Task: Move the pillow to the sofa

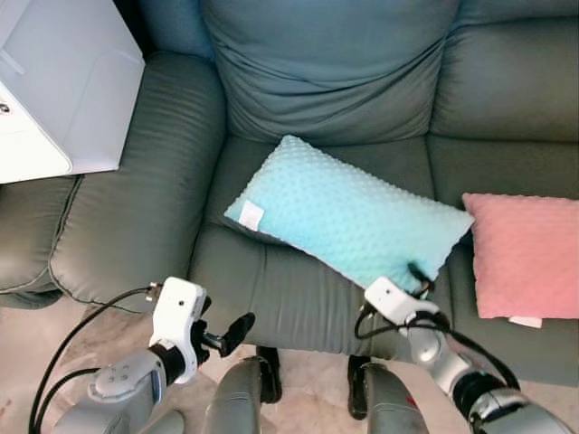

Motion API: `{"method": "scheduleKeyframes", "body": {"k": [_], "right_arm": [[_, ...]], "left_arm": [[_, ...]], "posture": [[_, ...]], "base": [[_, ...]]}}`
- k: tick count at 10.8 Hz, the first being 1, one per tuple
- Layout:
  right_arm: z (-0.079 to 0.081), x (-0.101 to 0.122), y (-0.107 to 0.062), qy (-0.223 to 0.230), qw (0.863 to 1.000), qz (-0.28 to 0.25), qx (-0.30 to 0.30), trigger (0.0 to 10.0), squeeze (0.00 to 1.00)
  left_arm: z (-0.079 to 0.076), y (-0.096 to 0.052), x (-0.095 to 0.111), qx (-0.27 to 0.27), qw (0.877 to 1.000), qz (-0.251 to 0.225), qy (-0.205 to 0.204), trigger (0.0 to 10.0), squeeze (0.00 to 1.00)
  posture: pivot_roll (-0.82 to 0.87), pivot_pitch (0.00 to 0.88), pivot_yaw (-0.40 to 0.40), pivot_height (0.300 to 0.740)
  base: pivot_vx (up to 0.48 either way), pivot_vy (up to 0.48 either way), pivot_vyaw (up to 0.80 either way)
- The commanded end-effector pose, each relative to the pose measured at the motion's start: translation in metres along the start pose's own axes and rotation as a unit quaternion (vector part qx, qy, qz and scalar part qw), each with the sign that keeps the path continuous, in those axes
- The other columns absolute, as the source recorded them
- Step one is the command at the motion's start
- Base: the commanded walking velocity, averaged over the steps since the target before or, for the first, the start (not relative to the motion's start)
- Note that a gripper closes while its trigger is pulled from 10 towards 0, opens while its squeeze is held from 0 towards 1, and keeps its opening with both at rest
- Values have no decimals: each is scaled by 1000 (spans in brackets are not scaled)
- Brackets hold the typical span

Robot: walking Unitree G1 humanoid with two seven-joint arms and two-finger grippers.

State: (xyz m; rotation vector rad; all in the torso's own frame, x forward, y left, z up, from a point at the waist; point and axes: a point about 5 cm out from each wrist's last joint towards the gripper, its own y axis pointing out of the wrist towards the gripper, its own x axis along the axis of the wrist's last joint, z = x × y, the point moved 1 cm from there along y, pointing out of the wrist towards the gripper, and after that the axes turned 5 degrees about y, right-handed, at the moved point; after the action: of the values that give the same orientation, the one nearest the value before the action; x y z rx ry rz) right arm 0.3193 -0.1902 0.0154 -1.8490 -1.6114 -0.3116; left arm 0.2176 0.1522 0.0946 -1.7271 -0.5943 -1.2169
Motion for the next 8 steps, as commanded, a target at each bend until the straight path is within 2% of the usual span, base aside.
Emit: {"method": "scheduleKeyframes", "body": {"k": [1, 2, 3, 4, 8], "right_arm": [[12, -13, -7, -6, 1000, 26, 15, 10000, 0], [15, -18, -10, -11, 999, 36, 19, 10000, 0], [18, -21, -11, -12, 999, 40, 26, 3255, 0], [21, -22, -13, -5, 999, 42, 33, 0, 0], [25, -18, -13, 2, 998, 36, 42, 0, 0]], "left_arm": [[3, -8, -7, 11, 1000, 15, -7, 10000, 0], [3, -11, -9, 13, 1000, 18, -9, 10000, 0], [3, -12, -9, 15, 1000, 20, -10, 10000, 0], [4, -12, -9, 18, 1000, 21, -11, 10000, 0], [1, -9, -8, 20, 999, 18, -16, 10000, 0]], "posture": [[158, 473, 176, 740], [161, 483, 175, 740], [161, 484, 174, 740], [162, 487, 173, 740], [159, 480, 165, 740]], "base": [[0, 0, 0], [0, 0, 0], [0, 0, 0], [0, 0, 0], [0, 0, 0]]}}
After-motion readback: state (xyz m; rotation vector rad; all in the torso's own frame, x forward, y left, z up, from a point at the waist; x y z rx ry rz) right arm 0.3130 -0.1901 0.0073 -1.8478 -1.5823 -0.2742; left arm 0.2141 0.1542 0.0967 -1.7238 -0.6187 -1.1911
